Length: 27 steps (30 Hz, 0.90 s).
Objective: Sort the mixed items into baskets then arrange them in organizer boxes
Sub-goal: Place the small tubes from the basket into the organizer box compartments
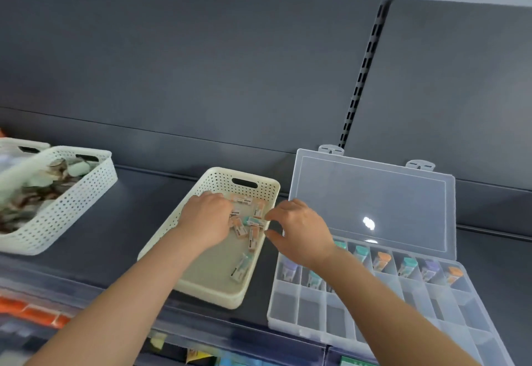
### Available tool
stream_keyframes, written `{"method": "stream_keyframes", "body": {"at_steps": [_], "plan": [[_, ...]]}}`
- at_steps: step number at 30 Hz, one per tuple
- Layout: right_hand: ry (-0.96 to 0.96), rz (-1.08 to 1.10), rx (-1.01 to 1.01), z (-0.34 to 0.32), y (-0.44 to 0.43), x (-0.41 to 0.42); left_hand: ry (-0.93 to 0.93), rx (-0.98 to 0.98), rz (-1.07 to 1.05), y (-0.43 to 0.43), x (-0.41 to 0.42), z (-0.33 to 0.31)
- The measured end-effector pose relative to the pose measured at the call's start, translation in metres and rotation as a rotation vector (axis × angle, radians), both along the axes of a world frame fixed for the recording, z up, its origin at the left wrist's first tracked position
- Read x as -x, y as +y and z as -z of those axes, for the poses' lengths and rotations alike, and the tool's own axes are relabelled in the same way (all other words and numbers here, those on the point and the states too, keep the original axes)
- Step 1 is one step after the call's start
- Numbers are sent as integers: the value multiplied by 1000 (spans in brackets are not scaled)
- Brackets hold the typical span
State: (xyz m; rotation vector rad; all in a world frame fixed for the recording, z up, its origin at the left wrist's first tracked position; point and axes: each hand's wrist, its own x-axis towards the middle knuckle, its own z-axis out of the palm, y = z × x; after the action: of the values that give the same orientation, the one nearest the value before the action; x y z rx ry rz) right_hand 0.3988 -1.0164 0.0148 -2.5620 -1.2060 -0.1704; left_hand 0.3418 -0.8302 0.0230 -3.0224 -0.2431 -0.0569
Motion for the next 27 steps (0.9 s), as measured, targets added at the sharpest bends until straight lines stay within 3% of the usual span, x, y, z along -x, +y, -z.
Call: {"method": "stream_keyframes", "body": {"at_steps": [5,12,20,24,27], "plan": [[-43,-35,239,8,55,-12,152,-6,-30,35,-10,21],[-68,41,611,32,105,-25,144,153,63,44,-26,47],[99,105,573,32,119,-31,107,282,89,60,-33,57],[185,139,559,32,124,-28,214,549,-20,70,-28,53],[282,168,502,34,127,-25,183,572,-19,74,-27,50]]}}
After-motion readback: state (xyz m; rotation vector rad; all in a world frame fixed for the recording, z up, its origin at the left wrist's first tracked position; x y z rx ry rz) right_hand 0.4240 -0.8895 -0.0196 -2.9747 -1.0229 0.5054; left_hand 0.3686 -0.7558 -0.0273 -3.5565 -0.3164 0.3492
